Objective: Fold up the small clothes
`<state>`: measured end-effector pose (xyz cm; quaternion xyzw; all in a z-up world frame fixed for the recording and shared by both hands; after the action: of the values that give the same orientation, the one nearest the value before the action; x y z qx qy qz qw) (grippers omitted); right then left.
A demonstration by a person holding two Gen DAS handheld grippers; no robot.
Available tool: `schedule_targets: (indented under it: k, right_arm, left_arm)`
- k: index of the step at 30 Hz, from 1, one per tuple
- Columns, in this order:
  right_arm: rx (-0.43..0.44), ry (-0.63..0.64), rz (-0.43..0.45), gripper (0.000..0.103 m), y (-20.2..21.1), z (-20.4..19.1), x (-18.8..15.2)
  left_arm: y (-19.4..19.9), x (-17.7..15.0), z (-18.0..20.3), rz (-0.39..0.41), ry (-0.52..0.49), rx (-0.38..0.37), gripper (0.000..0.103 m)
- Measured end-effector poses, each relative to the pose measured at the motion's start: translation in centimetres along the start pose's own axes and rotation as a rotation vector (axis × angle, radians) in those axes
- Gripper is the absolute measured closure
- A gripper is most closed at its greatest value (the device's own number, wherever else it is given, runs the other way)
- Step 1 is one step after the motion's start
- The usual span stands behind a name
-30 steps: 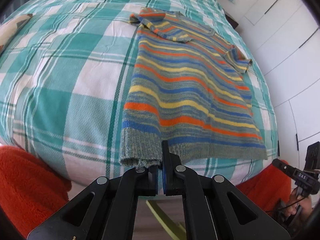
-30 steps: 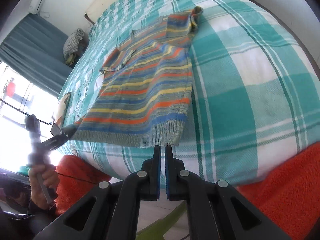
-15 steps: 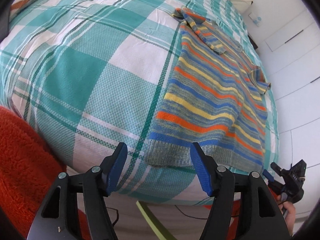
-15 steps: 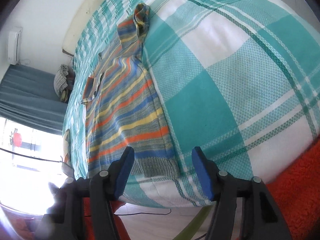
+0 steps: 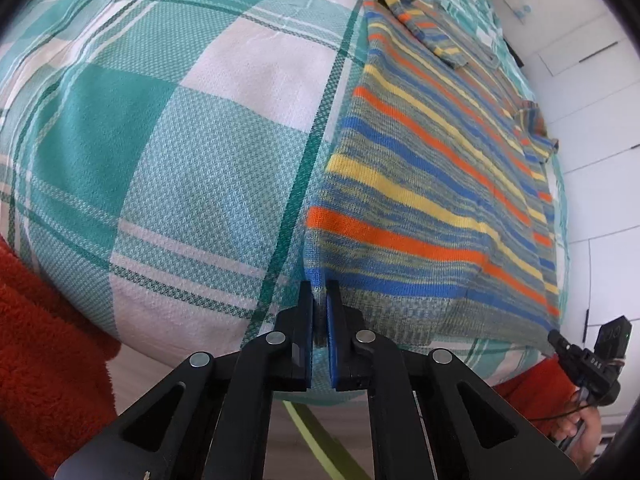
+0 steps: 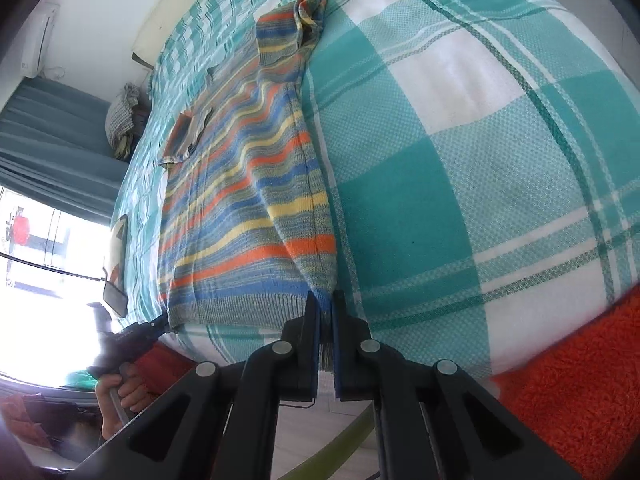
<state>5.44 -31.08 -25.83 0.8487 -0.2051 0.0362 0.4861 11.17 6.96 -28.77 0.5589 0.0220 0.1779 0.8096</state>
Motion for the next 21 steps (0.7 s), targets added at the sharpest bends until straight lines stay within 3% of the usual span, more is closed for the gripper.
schedule_targets:
  k: [6,9,12,21]
  right_arm:
    - [-0.083,0.048,-0.037,0.099,0.4,-0.1,0.0]
    - [-0.137,0.047,-0.059,0.099,0.2,0.8,-0.5]
    - [-0.170,0.008,-0.128,0.099,-3.0,2.7,-1.7]
    - [-0.202,0.019,-0.100,0.099,-3.6,2.7,-1.2]
  left_arm:
    - [4.1,-0.1,-0.3,0.106,-0.102,0.111,0.103]
    - [2.6,-0.3,-1.2,0.089,-0.127,0.181,0.103]
    - [0.3,-0.5,-1.9,0.057,-0.145,0.241,0.103]
    - [0.0,0.3,-1.7,0.085,-0.185,0.275,0.102]
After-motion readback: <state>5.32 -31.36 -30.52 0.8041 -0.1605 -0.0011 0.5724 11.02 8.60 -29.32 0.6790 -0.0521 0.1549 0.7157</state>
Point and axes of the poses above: each gripper's, at about its wrist camera, not at the fingertips, and y roughly against the way its jaws point, z to its right, x to its top, the point moved 10 cm from there along -y, roughly the way its jaws point, and after that the axes turned 7 degrees about y, right-handed, at the moved point
